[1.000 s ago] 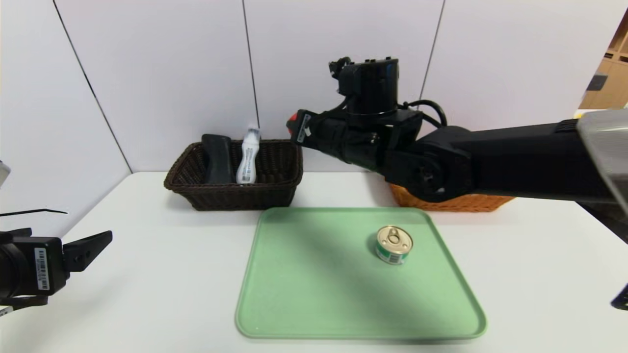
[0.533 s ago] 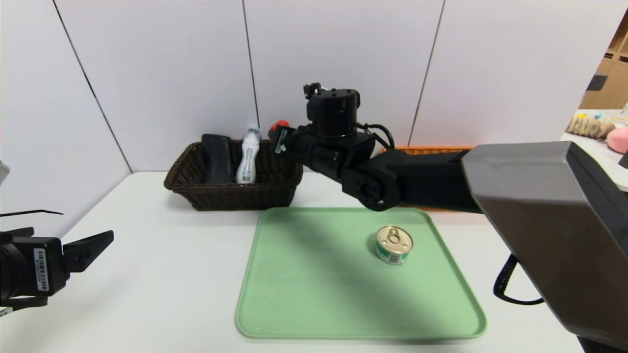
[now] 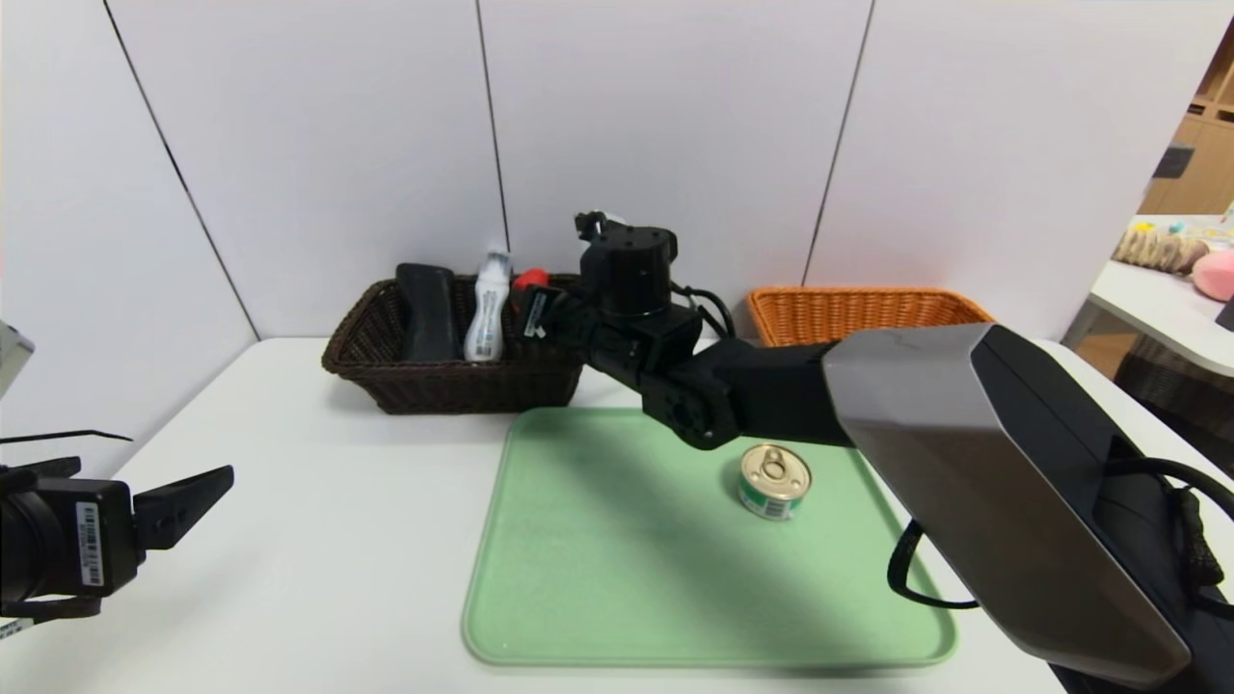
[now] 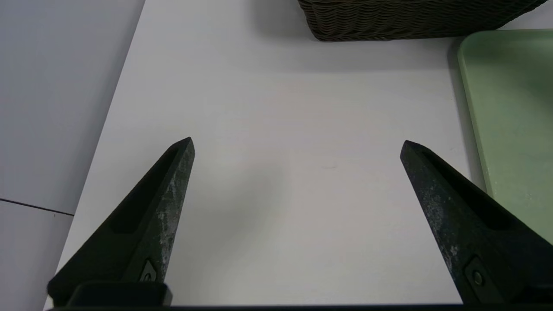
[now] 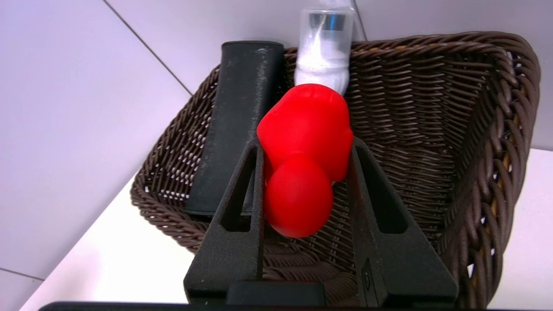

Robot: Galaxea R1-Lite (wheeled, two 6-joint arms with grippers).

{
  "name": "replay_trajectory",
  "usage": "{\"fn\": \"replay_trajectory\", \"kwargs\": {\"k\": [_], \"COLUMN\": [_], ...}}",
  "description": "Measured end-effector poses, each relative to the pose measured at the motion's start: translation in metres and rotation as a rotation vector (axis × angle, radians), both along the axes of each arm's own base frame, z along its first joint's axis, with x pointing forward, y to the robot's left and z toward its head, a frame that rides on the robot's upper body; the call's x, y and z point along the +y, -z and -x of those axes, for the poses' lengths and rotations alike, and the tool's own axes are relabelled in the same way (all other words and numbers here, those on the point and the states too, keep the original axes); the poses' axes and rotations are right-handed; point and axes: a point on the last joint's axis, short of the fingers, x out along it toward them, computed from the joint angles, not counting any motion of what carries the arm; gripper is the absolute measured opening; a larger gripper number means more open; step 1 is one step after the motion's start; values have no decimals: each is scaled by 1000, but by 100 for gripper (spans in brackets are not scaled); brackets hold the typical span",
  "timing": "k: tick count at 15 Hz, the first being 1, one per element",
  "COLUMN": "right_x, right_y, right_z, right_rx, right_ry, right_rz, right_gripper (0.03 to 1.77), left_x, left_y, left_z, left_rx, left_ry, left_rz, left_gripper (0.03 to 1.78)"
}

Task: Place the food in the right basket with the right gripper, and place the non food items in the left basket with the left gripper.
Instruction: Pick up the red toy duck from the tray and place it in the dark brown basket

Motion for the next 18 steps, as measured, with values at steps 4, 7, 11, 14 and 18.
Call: {"fn": "replay_trajectory", "kwargs": {"k": [4,7,11,14,18], "right_x": [2,2,3,3,0], "right_y": [8,11,13,13,5], "right_z": [-1,-2,-3,-3,-1], "right_rx": [12,21,20,7,-12], "right_ry": [-1,0,2,14,40], "right_rz": [13,21,27,33,49], "right_gripper": [56,55,92,117,139], "left_x": [0,0,0,0,0], "left_y": [0,0,0,0,-3], "left_z": [0,0,0,0,-1], "left_rx": [1,1,1,0,-10], "left_ry": [3,2,0,0,0], "left_rz": [2,3,5,5,5], "left_gripper": [169,169,169,169,169]}}
